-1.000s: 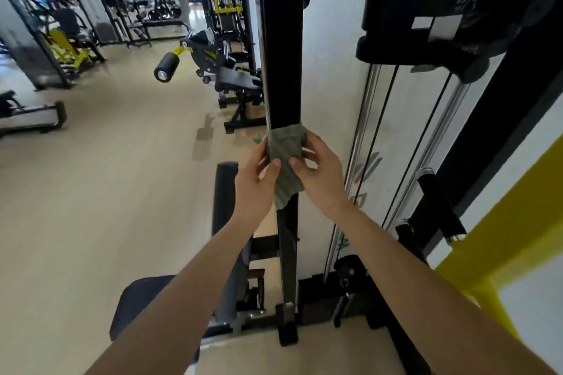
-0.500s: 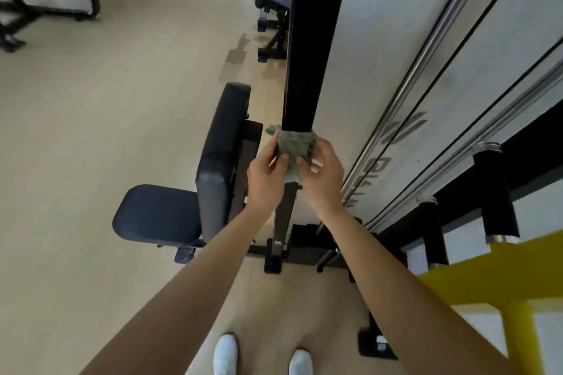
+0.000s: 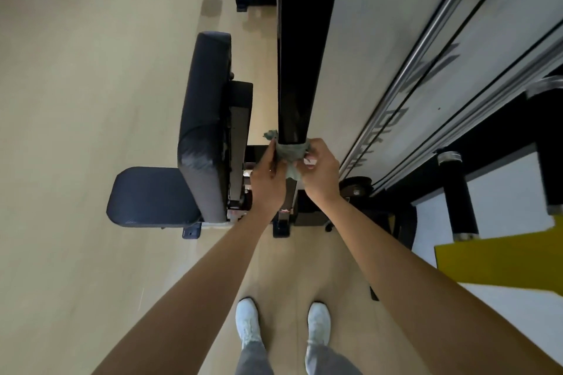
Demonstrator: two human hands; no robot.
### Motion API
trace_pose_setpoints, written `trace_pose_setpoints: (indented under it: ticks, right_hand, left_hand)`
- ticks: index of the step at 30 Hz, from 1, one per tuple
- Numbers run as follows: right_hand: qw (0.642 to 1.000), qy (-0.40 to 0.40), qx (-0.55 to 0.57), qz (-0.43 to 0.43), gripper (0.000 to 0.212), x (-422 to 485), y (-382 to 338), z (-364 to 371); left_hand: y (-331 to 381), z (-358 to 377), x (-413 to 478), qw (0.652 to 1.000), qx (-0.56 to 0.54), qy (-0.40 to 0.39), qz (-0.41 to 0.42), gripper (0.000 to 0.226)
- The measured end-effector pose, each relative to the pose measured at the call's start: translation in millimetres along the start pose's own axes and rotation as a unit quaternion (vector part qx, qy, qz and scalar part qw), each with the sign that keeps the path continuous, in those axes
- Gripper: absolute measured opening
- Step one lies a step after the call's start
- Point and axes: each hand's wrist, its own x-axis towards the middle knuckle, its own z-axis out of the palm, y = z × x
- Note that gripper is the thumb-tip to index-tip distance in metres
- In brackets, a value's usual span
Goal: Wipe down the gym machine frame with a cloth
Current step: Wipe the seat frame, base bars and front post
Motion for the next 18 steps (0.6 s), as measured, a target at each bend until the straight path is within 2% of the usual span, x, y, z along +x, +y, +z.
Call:
trace_pose_setpoints:
  ticks: [4, 7, 9, 13, 18]
  right_hand:
    - [1.0, 0.001, -0.002, 0.018, 0.025, -5.0, 15.8, 11.0]
    - [0.998, -0.012, 0.0, 0.057, 0.028, -9.3, 24.7, 17.2]
    - [0.996, -0.014, -0.012, 0.083, 0.024, -11.7, 29.4, 20.6]
    - [0.991, -0.024, -0.059, 0.121, 0.007, -12.2, 35.6, 21.5]
    - [0.989, -0.029, -0.051, 0.137, 0.019, -15.7, 17.6, 10.3]
  left_hand:
    - [-29.9, 6.1, 0.9, 0.999, -0.025, -0.019, -0.044, 0.053]
    - [-39.7, 9.2, 2.2, 0.999, -0.011, -0.027, -0.032, 0.054]
    - [-44.0, 8.2, 2.2, 1.0, 0.014, -0.022, -0.018, 0.051]
    - [-48.2, 3.2, -3.1, 0.999, 0.044, -0.006, -0.012, 0.036]
    - [-35.8, -0.5, -12.7, 0.997, 0.034, 0.028, -0.057, 0.011]
